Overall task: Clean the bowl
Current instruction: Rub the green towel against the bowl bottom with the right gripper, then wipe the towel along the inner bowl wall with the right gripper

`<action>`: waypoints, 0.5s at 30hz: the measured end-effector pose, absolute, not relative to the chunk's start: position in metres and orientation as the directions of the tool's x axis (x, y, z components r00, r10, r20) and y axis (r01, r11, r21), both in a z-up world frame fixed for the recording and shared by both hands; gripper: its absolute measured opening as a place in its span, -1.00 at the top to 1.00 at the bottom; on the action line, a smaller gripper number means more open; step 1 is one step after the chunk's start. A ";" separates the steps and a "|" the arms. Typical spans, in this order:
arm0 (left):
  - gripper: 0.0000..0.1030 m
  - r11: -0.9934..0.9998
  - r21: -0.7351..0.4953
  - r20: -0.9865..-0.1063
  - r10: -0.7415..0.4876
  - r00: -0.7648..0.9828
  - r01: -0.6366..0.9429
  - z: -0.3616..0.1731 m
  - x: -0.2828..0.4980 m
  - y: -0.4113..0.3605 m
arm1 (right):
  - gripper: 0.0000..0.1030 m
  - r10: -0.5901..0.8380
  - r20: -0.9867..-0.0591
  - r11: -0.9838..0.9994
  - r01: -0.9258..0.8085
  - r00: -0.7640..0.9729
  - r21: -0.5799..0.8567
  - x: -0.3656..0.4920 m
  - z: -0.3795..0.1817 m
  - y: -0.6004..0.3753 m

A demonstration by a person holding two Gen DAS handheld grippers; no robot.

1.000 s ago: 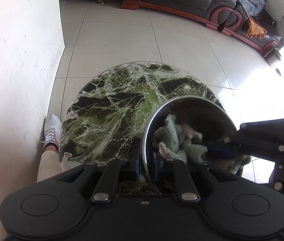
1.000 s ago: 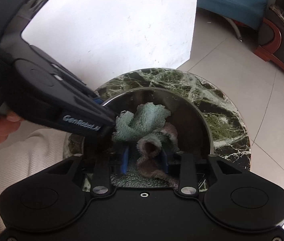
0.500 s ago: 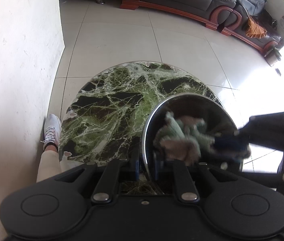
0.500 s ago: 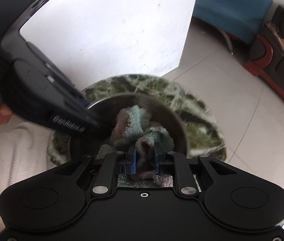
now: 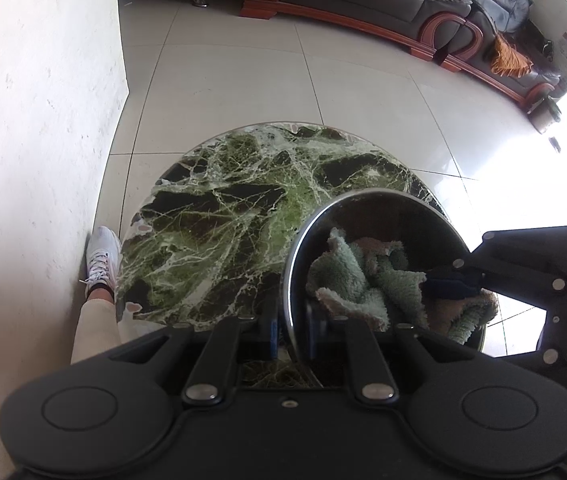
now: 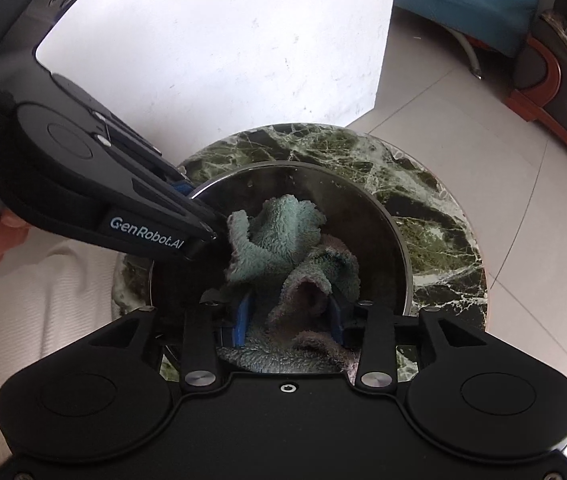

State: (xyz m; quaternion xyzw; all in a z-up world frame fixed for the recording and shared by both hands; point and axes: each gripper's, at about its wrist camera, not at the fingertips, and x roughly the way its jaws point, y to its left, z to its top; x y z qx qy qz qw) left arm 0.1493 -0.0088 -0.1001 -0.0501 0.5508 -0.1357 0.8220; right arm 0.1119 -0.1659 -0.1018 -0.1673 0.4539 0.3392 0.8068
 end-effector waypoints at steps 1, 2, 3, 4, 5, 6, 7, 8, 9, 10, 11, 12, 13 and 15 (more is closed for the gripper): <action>0.74 0.958 -0.231 -0.892 -0.278 0.356 0.169 -0.100 0.149 -0.009 | 0.60 0.403 -0.842 0.714 -0.699 0.360 0.043 0.111 -0.101 -0.166; 0.74 0.958 -0.231 -0.892 -0.279 0.356 0.171 -0.100 0.149 -0.009 | 0.65 0.410 -0.836 0.711 -0.701 0.364 0.043 0.109 -0.099 -0.167; 0.74 0.957 -0.231 -0.891 -0.280 0.356 0.173 -0.100 0.149 -0.009 | 0.69 0.413 -0.830 0.708 -0.706 0.374 0.034 0.108 -0.098 -0.167; 0.74 0.957 -0.233 -0.891 -0.282 0.356 0.173 -0.100 0.149 -0.008 | 0.70 0.413 -0.824 0.706 -0.708 0.388 0.021 0.107 -0.097 -0.166; 0.74 0.957 -0.235 -0.891 -0.283 0.355 0.173 -0.100 0.149 -0.008 | 0.70 0.410 -0.818 0.703 -0.711 0.404 0.001 0.107 -0.095 -0.165; 0.74 0.956 -0.235 -0.891 -0.283 0.354 0.174 -0.100 0.149 -0.008 | 0.70 0.403 -0.813 0.700 -0.714 0.420 -0.022 0.108 -0.093 -0.164; 0.74 0.956 -0.235 -0.892 -0.284 0.353 0.176 -0.100 0.149 -0.008 | 0.70 0.397 -0.809 0.696 -0.717 0.433 -0.043 0.109 -0.091 -0.162; 0.74 0.956 -0.235 -0.892 -0.284 0.352 0.176 -0.101 0.149 -0.008 | 0.70 0.390 -0.805 0.691 -0.720 0.448 -0.066 0.110 -0.089 -0.161; 0.74 0.956 -0.235 -0.892 -0.284 0.352 0.175 -0.101 0.149 -0.008 | 0.70 0.383 -0.800 0.686 -0.722 0.462 -0.088 0.111 -0.087 -0.159; 0.73 0.956 -0.235 -0.892 -0.283 0.352 0.174 -0.101 0.149 -0.007 | 0.70 0.373 -0.797 0.681 -0.724 0.474 -0.112 0.112 -0.086 -0.158; 0.73 0.957 -0.235 -0.892 -0.283 0.352 0.172 -0.101 0.149 -0.007 | 0.70 0.361 -0.797 0.674 -0.726 0.485 -0.136 0.113 -0.086 -0.156; 0.73 0.957 -0.236 -0.892 -0.282 0.354 0.170 -0.101 0.149 -0.007 | 0.70 0.348 -0.799 0.668 -0.727 0.491 -0.157 0.113 -0.088 -0.156; 0.73 0.958 -0.235 -0.892 -0.281 0.355 0.168 -0.101 0.149 -0.007 | 0.70 0.334 -0.805 0.665 -0.728 0.490 -0.167 0.113 -0.091 -0.156; 0.73 0.958 -0.233 -0.892 -0.279 0.356 0.167 -0.101 0.149 -0.008 | 0.70 0.324 -0.821 0.666 -0.729 0.471 -0.156 0.111 -0.098 -0.160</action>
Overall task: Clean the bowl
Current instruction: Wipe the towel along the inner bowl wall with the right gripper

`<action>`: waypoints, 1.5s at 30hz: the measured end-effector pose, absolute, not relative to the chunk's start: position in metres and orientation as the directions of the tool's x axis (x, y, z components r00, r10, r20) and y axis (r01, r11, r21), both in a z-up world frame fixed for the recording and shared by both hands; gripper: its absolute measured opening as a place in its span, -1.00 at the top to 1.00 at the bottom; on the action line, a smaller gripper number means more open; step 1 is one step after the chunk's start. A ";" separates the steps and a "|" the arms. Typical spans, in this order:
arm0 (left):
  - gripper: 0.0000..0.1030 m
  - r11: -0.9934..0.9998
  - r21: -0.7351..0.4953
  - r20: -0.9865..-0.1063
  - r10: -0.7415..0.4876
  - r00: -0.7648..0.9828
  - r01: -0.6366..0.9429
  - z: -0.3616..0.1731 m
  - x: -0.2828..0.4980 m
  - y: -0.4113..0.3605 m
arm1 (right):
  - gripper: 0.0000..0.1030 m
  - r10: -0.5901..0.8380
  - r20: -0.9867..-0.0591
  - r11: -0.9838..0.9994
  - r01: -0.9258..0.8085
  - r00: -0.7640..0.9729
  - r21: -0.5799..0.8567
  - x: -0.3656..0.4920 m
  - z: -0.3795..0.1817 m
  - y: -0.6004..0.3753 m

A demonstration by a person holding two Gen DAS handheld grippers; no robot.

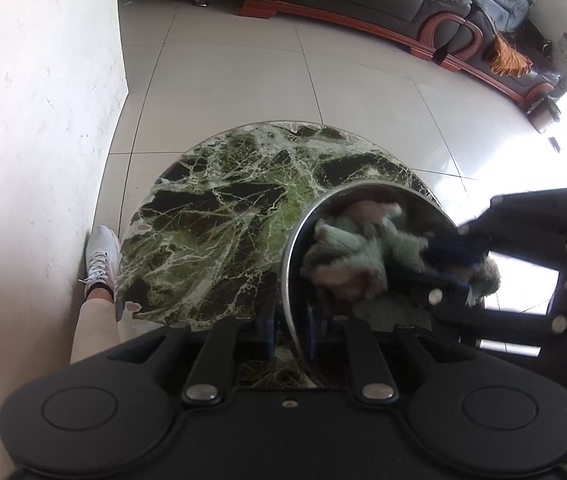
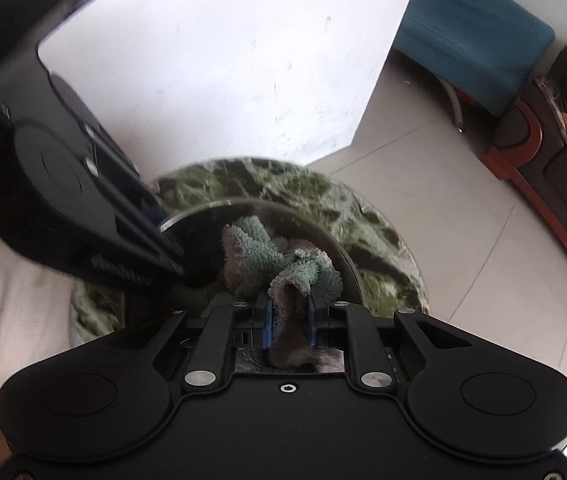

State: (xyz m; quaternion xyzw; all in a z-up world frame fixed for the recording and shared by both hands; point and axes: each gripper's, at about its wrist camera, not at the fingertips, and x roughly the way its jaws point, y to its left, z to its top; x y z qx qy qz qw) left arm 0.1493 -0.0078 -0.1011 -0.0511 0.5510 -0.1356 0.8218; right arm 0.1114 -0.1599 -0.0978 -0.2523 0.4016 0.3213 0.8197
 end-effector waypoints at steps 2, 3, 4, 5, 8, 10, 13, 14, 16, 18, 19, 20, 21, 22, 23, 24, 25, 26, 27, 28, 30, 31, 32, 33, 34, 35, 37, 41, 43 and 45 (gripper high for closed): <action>0.73 0.958 -0.234 -0.892 -0.280 0.356 0.167 -0.101 0.150 -0.008 | 0.70 0.331 -0.826 0.674 -0.727 0.457 -0.133 0.107 -0.100 -0.164; 0.73 0.958 -0.233 -0.892 -0.279 0.355 0.167 -0.101 0.150 -0.008 | 0.70 0.336 -0.828 0.679 -0.725 0.449 -0.117 0.105 -0.100 -0.165; 0.73 0.958 -0.232 -0.892 -0.279 0.356 0.168 -0.101 0.151 -0.009 | 0.70 0.349 -0.832 0.688 -0.721 0.431 -0.085 0.103 -0.100 -0.167; 0.73 0.958 -0.232 -0.892 -0.279 0.356 0.170 -0.101 0.151 -0.010 | 0.70 0.372 -0.835 0.700 -0.714 0.405 -0.034 0.103 -0.099 -0.169; 0.73 0.958 -0.228 -0.892 -0.277 0.356 0.174 -0.101 0.151 -0.011 | 0.70 0.431 -0.828 0.699 -0.713 0.358 0.055 0.101 -0.098 -0.172; 0.73 0.958 -0.230 -0.893 -0.278 0.354 0.173 -0.101 0.151 -0.010 | 0.70 0.437 -0.821 0.690 -0.722 0.367 0.045 0.100 -0.097 -0.169; 0.73 0.956 -0.233 -0.894 -0.282 0.349 0.176 -0.101 0.152 -0.009 | 0.70 0.418 -0.806 0.689 -0.724 0.419 -0.019 0.106 -0.093 -0.166; 0.73 0.956 -0.234 -0.894 -0.283 0.347 0.177 -0.102 0.152 -0.009 | 0.70 0.406 -0.802 0.687 -0.725 0.439 -0.048 0.108 -0.092 -0.165; 0.72 0.956 -0.234 -0.894 -0.284 0.347 0.178 -0.102 0.151 -0.009 | 0.70 0.382 -0.797 0.684 -0.723 0.468 -0.097 0.112 -0.091 -0.164; 0.72 0.956 -0.237 -0.893 -0.284 0.348 0.173 -0.102 0.151 -0.009 | 0.70 0.359 -0.799 0.688 -0.715 0.482 -0.123 0.113 -0.093 -0.167; 0.72 0.956 -0.238 -0.893 -0.285 0.348 0.171 -0.101 0.151 -0.008 | 0.70 0.355 -0.805 0.692 -0.713 0.476 -0.116 0.114 -0.095 -0.168; 0.72 0.956 -0.239 -0.893 -0.285 0.348 0.170 -0.101 0.151 -0.008 | 0.70 0.352 -0.812 0.698 -0.709 0.465 -0.103 0.113 -0.097 -0.170; 0.72 0.956 -0.238 -0.893 -0.284 0.349 0.170 -0.101 0.151 -0.008 | 0.70 0.350 -0.819 0.703 -0.705 0.455 -0.091 0.112 -0.100 -0.173; 0.72 0.957 -0.236 -0.893 -0.283 0.349 0.170 -0.101 0.151 -0.008 | 0.70 0.352 -0.823 0.709 -0.701 0.446 -0.076 0.110 -0.102 -0.175; 0.72 0.957 -0.235 -0.894 -0.282 0.349 0.171 -0.101 0.151 -0.009 | 0.70 0.360 -0.824 0.717 -0.695 0.437 -0.056 0.107 -0.102 -0.177; 0.72 0.957 -0.234 -0.894 -0.281 0.350 0.171 -0.101 0.151 -0.009 | 0.70 0.371 -0.826 0.726 -0.687 0.424 -0.027 0.105 -0.102 -0.179; 0.72 0.957 -0.232 -0.894 -0.280 0.350 0.173 -0.101 0.151 -0.010 | 0.70 0.390 -0.826 0.732 -0.681 0.407 0.010 0.104 -0.102 -0.180; 0.72 0.957 -0.231 -0.894 -0.279 0.351 0.173 -0.101 0.151 -0.010 | 0.70 0.414 -0.823 0.734 -0.677 0.388 0.049 0.102 -0.102 -0.181; 0.72 0.957 -0.231 -0.894 -0.279 0.351 0.173 -0.100 0.151 -0.010 | 0.70 0.432 -0.820 0.732 -0.677 0.375 0.076 0.101 -0.102 -0.181; 0.72 0.957 -0.231 -0.894 -0.279 0.351 0.173 -0.100 0.152 -0.010 | 0.70 0.440 -0.818 0.727 -0.682 0.371 0.082 0.099 -0.101 -0.181; 0.72 0.957 -0.232 -0.894 -0.280 0.351 0.173 -0.101 0.151 -0.010 | 0.70 0.444 -0.813 0.720 -0.690 0.377 0.074 0.099 -0.098 -0.180; 0.72 0.957 -0.232 -0.894 -0.281 0.350 0.174 -0.101 0.151 -0.009 | 0.70 0.443 -0.809 0.721 -0.690 0.387 0.066 0.100 -0.096 -0.179; 0.72 0.957 -0.232 -0.894 -0.281 0.350 0.174 -0.101 0.150 -0.009 | 0.70 0.439 -0.806 0.722 -0.690 0.398 0.052 0.103 -0.094 -0.177; 0.72 0.957 -0.233 -0.894 -0.281 0.350 0.174 -0.101 0.150 -0.009 | 0.70 0.427 -0.805 0.724 -0.689 0.412 0.031 0.106 -0.092 -0.176; 0.72 0.956 -0.234 -0.894 -0.282 0.349 0.174 -0.101 0.151 -0.009 | 0.70 0.414 -0.804 0.726 -0.688 0.427 0.009 0.108 -0.090 -0.176; 0.71 0.956 -0.236 -0.894 -0.283 0.348 0.174 -0.101 0.151 -0.009 | 0.70 0.400 -0.803 0.728 -0.686 0.441 -0.014 0.111 -0.089 -0.176; 0.70 0.956 -0.238 -0.893 -0.285 0.348 0.171 -0.102 0.151 -0.008 | 0.70 0.389 -0.804 0.735 -0.678 0.449 -0.024 0.116 -0.088 -0.177; 0.70 0.956 -0.240 -0.893 -0.285 0.349 0.166 -0.102 0.152 -0.007 | 0.70 0.389 -0.821 0.747 -0.665 0.419 0.014 0.111 -0.095 -0.179; 0.72 0.958 -0.237 -0.892 -0.280 0.355 0.162 -0.100 0.153 -0.007 | 0.70 0.405 -0.823 0.757 -0.651 0.397 0.059 0.104 -0.096 -0.179; 0.72 0.960 -0.226 -0.890 -0.273 0.366 0.166 -0.098 0.155 -0.009 | 0.70 0.422 -0.823 0.767 -0.634 0.381 0.100 0.101 -0.095 -0.179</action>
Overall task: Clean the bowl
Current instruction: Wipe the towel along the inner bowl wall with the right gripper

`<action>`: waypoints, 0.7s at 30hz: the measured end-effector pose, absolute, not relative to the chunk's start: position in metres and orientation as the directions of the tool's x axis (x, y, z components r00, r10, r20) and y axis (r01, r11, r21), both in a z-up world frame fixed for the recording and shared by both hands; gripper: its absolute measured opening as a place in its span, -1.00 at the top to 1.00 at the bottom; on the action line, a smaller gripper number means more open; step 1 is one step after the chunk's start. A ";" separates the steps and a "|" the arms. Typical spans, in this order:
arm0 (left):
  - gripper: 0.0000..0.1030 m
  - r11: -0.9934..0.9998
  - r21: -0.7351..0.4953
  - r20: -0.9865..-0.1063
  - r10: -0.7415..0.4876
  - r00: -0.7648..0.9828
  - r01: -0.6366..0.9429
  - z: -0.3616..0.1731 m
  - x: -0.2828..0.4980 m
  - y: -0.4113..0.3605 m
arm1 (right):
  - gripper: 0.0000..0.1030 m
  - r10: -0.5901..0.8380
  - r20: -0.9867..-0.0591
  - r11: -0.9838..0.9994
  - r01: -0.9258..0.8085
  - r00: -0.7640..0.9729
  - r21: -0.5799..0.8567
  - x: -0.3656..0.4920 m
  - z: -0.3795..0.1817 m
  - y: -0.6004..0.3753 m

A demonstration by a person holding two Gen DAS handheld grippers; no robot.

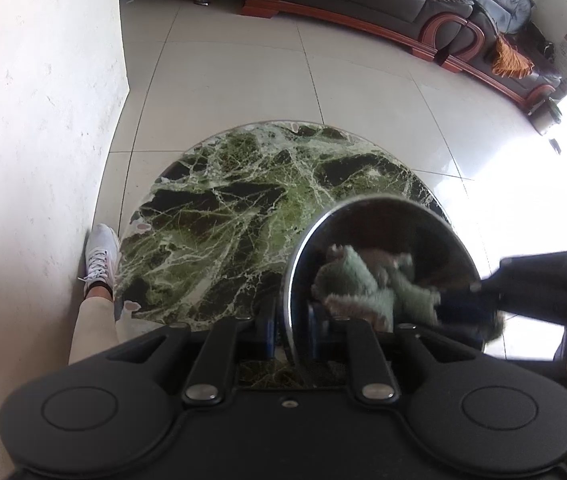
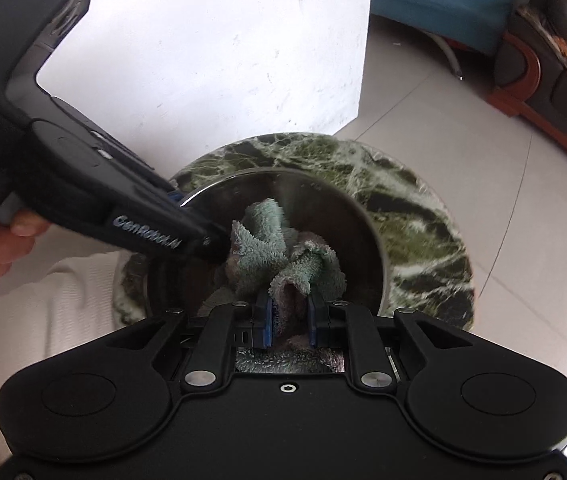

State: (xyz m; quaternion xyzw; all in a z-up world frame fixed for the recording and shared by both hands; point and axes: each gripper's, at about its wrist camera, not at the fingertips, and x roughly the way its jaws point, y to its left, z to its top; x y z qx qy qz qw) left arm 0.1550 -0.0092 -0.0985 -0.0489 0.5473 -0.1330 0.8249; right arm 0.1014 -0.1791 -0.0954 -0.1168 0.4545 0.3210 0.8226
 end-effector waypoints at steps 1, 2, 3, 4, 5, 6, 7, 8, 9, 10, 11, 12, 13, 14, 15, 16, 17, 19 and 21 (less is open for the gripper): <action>0.73 0.961 -0.220 -0.888 -0.269 0.372 0.169 -0.097 0.157 -0.010 | 0.70 0.431 -0.822 0.774 -0.621 0.372 0.125 0.101 -0.095 -0.179; 0.73 0.961 -0.218 -0.886 -0.268 0.377 0.172 -0.096 0.158 -0.011 | 0.70 0.442 -0.821 0.781 -0.605 0.362 0.153 0.100 -0.095 -0.180; 0.72 0.960 -0.216 -0.885 -0.269 0.381 0.177 -0.096 0.160 -0.012 | 0.70 0.448 -0.819 0.785 -0.596 0.358 0.169 0.099 -0.095 -0.179; 0.70 0.960 -0.214 -0.883 -0.270 0.383 0.182 -0.096 0.163 -0.013 | 0.70 0.454 -0.818 0.789 -0.586 0.354 0.184 0.098 -0.095 -0.179; 0.68 0.959 -0.213 -0.882 -0.271 0.385 0.185 -0.096 0.164 -0.015 | 0.70 0.460 -0.815 0.795 -0.572 0.353 0.201 0.097 -0.095 -0.178; 0.67 0.958 -0.212 -0.880 -0.272 0.389 0.191 -0.096 0.166 -0.016 | 0.70 0.463 -0.813 0.800 -0.562 0.354 0.211 0.097 -0.095 -0.178; 0.65 0.957 -0.211 -0.878 -0.275 0.393 0.197 -0.096 0.169 -0.017 | 0.70 0.465 -0.811 0.805 -0.551 0.356 0.220 0.097 -0.095 -0.177; 0.62 0.957 -0.211 -0.875 -0.276 0.397 0.201 -0.096 0.170 -0.019 | 0.70 0.467 -0.809 0.810 -0.539 0.358 0.229 0.096 -0.095 -0.177; 0.61 0.956 -0.210 -0.873 -0.278 0.401 0.205 -0.096 0.172 -0.020 | 0.70 0.469 -0.806 0.815 -0.528 0.361 0.239 0.096 -0.094 -0.176; 0.59 0.954 -0.211 -0.870 -0.282 0.405 0.212 -0.096 0.174 -0.021 | 0.70 0.471 -0.803 0.821 -0.514 0.365 0.249 0.096 -0.094 -0.176; 0.58 0.953 -0.212 -0.867 -0.285 0.408 0.216 -0.097 0.174 -0.022 | 0.70 0.472 -0.800 0.827 -0.500 0.370 0.256 0.096 -0.094 -0.176; 0.57 0.951 -0.217 -0.863 -0.292 0.412 0.219 -0.097 0.175 -0.022 | 0.70 0.471 -0.799 0.831 -0.491 0.375 0.260 0.096 -0.093 -0.175; 0.56 0.949 -0.222 -0.860 -0.298 0.414 0.222 -0.098 0.176 -0.022 | 0.70 0.469 -0.797 0.837 -0.480 0.380 0.264 0.096 -0.093 -0.175; 0.57 0.948 -0.228 -0.857 -0.304 0.415 0.223 -0.098 0.177 -0.022 | 0.70 0.466 -0.796 0.843 -0.467 0.386 0.266 0.096 -0.093 -0.175; 0.58 0.947 -0.232 -0.855 -0.306 0.419 0.221 -0.097 0.176 -0.020 | 0.70 0.462 -0.796 0.847 -0.459 0.391 0.266 0.096 -0.093 -0.175; 0.63 0.948 -0.235 -0.853 -0.308 0.422 0.217 -0.095 0.175 -0.018 | 0.70 0.460 -0.795 0.851 -0.453 0.395 0.267 0.096 -0.094 -0.175; 0.65 0.948 -0.235 -0.850 -0.307 0.427 0.215 -0.093 0.174 -0.016 | 0.70 0.458 -0.795 0.853 -0.447 0.398 0.268 0.096 -0.094 -0.175; 0.65 0.950 -0.233 -0.845 -0.303 0.441 0.206 -0.085 0.168 -0.009 | 0.70 0.453 -0.796 0.856 -0.445 0.401 0.264 0.096 -0.094 -0.174; 0.65 0.953 -0.234 -0.848 -0.297 0.438 0.194 -0.080 0.160 -0.002 | 0.70 0.450 -0.797 0.858 -0.445 0.404 0.258 0.096 -0.094 -0.173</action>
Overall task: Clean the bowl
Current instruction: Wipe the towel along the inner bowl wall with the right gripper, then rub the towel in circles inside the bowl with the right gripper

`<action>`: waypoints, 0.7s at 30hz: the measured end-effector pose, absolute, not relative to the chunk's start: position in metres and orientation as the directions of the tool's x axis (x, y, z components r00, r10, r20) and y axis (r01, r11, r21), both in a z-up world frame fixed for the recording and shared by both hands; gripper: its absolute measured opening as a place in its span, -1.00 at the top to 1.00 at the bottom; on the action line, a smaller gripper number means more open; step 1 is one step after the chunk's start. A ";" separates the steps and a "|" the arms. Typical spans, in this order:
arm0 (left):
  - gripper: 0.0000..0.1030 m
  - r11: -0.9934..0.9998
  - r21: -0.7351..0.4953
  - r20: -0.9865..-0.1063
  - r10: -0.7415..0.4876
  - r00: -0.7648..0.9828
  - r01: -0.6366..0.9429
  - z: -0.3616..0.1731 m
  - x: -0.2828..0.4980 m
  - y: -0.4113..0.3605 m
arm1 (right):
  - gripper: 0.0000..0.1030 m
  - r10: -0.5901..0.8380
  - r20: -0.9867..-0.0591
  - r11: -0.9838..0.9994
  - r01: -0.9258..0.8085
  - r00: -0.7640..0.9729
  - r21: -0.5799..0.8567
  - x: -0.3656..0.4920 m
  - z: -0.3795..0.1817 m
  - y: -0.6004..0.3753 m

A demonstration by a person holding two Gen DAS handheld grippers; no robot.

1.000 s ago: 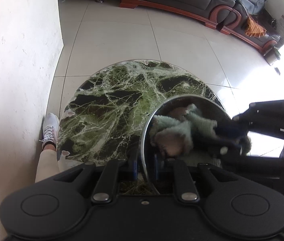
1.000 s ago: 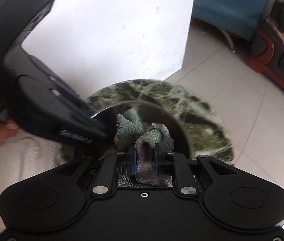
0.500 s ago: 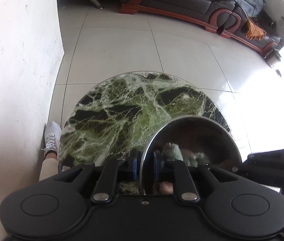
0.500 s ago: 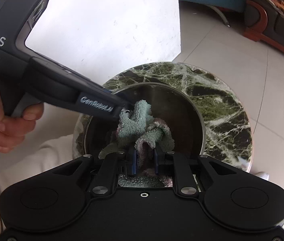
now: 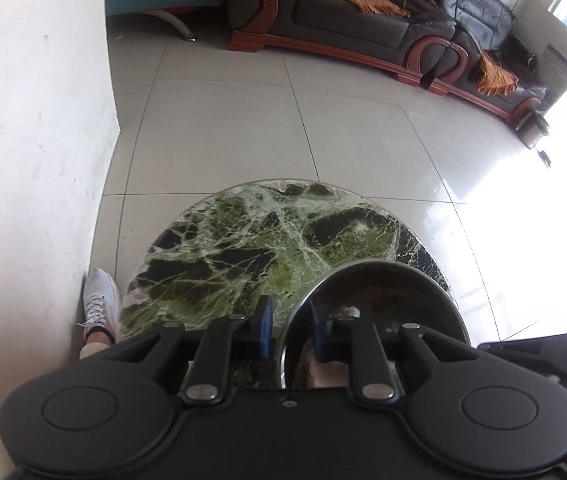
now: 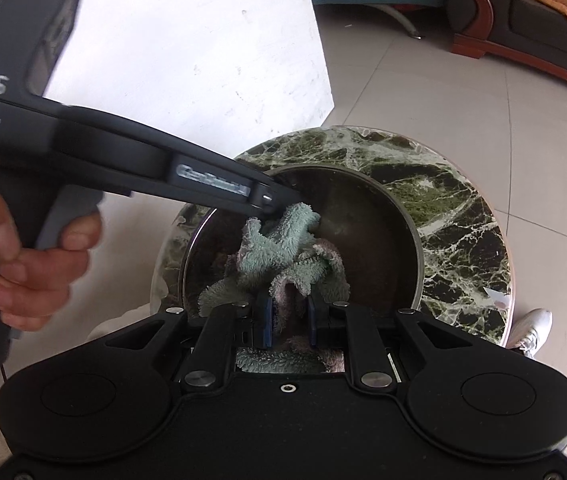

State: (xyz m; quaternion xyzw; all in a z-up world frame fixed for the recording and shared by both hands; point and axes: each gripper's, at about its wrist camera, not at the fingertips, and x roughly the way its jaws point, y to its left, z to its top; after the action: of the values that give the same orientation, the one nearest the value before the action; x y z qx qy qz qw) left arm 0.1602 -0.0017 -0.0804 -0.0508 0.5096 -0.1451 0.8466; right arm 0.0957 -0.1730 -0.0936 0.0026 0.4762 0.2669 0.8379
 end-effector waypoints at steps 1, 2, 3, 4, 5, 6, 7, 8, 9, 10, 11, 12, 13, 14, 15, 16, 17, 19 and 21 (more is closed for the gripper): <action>0.65 0.954 -0.234 -0.851 -0.294 0.436 0.188 -0.079 0.157 0.001 | 0.68 0.449 -0.797 0.858 -0.445 0.405 0.257 0.096 -0.094 -0.173; 0.65 0.955 -0.235 -0.854 -0.291 0.431 0.180 -0.079 0.153 0.004 | 0.68 0.448 -0.797 0.858 -0.445 0.405 0.256 0.096 -0.094 -0.173; 0.65 0.956 -0.236 -0.858 -0.288 0.425 0.172 -0.079 0.150 0.006 | 0.68 0.447 -0.797 0.859 -0.445 0.407 0.255 0.096 -0.094 -0.173; 0.66 0.957 -0.240 -0.861 -0.288 0.420 0.165 -0.080 0.148 0.007 | 0.68 0.446 -0.796 0.859 -0.444 0.408 0.254 0.096 -0.094 -0.173; 0.66 0.957 -0.245 -0.863 -0.289 0.415 0.158 -0.081 0.146 0.008 | 0.68 0.445 -0.796 0.860 -0.443 0.410 0.253 0.096 -0.094 -0.172; 0.66 0.957 -0.249 -0.865 -0.290 0.410 0.151 -0.082 0.144 0.009 | 0.68 0.444 -0.796 0.861 -0.442 0.411 0.252 0.096 -0.095 -0.172; 0.66 0.956 -0.254 -0.867 -0.291 0.405 0.144 -0.084 0.143 0.010 | 0.68 0.443 -0.796 0.861 -0.444 0.413 0.249 0.097 -0.095 -0.171; 0.69 0.956 -0.257 -0.868 -0.293 0.402 0.140 -0.085 0.142 0.010 | 0.68 0.440 -0.796 0.861 -0.446 0.415 0.243 0.096 -0.095 -0.170; 0.71 0.955 -0.261 -0.867 -0.295 0.402 0.138 -0.086 0.142 0.009 | 0.68 0.437 -0.797 0.861 -0.450 0.417 0.236 0.096 -0.094 -0.168; 0.77 0.955 -0.264 -0.865 -0.298 0.403 0.137 -0.086 0.143 0.009 | 0.68 0.433 -0.798 0.861 -0.455 0.420 0.228 0.096 -0.094 -0.167; 0.85 0.954 -0.267 -0.864 -0.300 0.404 0.137 -0.086 0.143 0.009 | 0.68 0.428 -0.798 0.861 -0.460 0.424 0.218 0.096 -0.093 -0.166; 0.85 0.954 -0.263 -0.863 -0.298 0.408 0.141 -0.086 0.143 0.008 | 0.68 0.422 -0.798 0.861 -0.465 0.430 0.205 0.095 -0.092 -0.165; 0.87 0.955 -0.258 -0.862 -0.295 0.412 0.145 -0.086 0.143 0.007 | 0.68 0.415 -0.796 0.860 -0.475 0.441 0.185 0.095 -0.091 -0.164; 0.88 0.956 -0.253 -0.861 -0.293 0.416 0.149 -0.086 0.144 0.006 | 0.68 0.406 -0.791 0.858 -0.490 0.458 0.157 0.094 -0.089 -0.162; 0.88 0.956 -0.252 -0.860 -0.293 0.417 0.151 -0.086 0.144 0.006 | 0.68 0.398 -0.788 0.853 -0.505 0.470 0.130 0.093 -0.087 -0.161; 0.88 0.955 -0.256 -0.860 -0.297 0.416 0.152 -0.086 0.145 0.006 | 0.68 0.392 -0.786 0.848 -0.520 0.479 0.106 0.094 -0.085 -0.160; 0.88 0.954 -0.259 -0.859 -0.300 0.415 0.154 -0.086 0.146 0.007 | 0.68 0.386 -0.783 0.840 -0.536 0.487 0.081 0.096 -0.084 -0.159; 0.88 0.953 -0.258 -0.859 -0.301 0.414 0.158 -0.086 0.147 0.007 | 0.68 0.374 -0.779 0.822 -0.569 0.504 0.026 0.100 -0.083 -0.156; 0.87 0.954 -0.254 -0.860 -0.299 0.415 0.160 -0.087 0.147 0.007 | 0.68 0.364 -0.775 0.805 -0.593 0.516 -0.017 0.105 -0.084 -0.153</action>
State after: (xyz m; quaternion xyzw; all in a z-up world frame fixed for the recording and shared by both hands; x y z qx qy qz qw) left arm 0.1475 0.0071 -0.0869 -0.0663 0.5234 -0.1367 0.8384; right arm 0.1049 -0.1531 -0.0836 -0.1411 0.4056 0.2785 0.8591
